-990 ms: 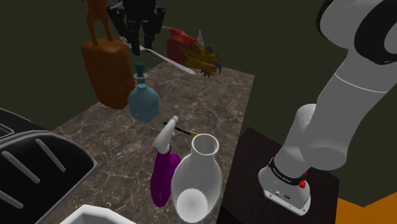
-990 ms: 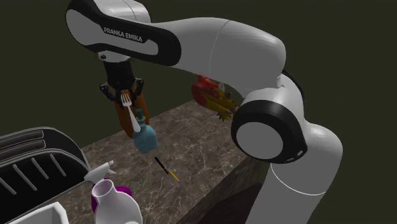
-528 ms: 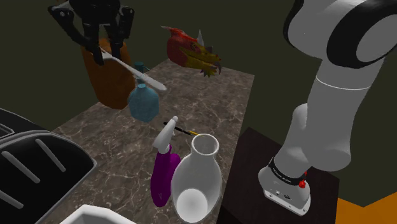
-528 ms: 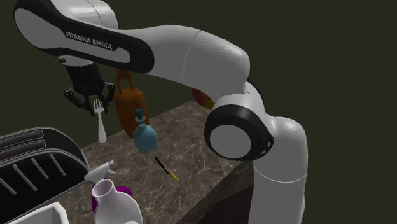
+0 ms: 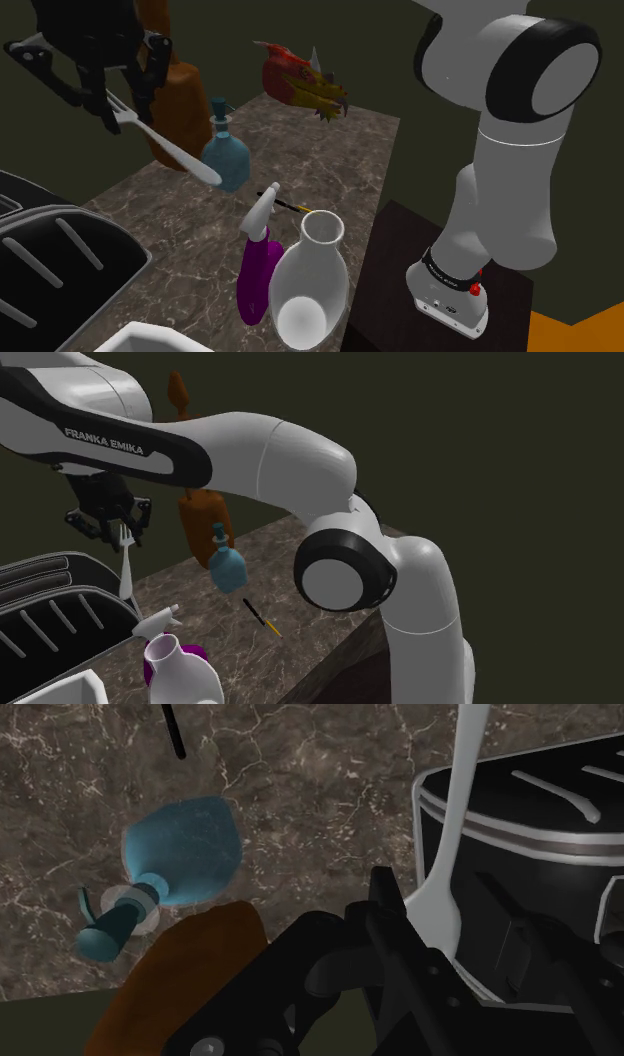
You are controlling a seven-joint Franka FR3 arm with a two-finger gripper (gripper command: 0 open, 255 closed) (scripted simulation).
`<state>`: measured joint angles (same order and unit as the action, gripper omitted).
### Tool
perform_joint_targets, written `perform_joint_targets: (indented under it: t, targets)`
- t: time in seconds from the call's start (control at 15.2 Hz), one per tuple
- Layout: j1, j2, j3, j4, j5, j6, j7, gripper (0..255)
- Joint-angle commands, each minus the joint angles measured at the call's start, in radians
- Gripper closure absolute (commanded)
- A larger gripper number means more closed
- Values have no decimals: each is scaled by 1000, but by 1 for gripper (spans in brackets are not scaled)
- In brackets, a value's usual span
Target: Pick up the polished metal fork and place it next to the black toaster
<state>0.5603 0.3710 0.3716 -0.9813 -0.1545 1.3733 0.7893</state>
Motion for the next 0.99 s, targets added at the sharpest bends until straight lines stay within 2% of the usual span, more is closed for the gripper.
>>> perform_joint_targets:
  t: [0.0, 0.4, 0.92]
  targets:
    - [-13, -29, 1, -72, 11, 45, 1, 255]
    - [-39, -84, 0, -236, 33, 157, -2, 255]
    - [-57, -124, -3, -403, 49, 284, -5, 255]
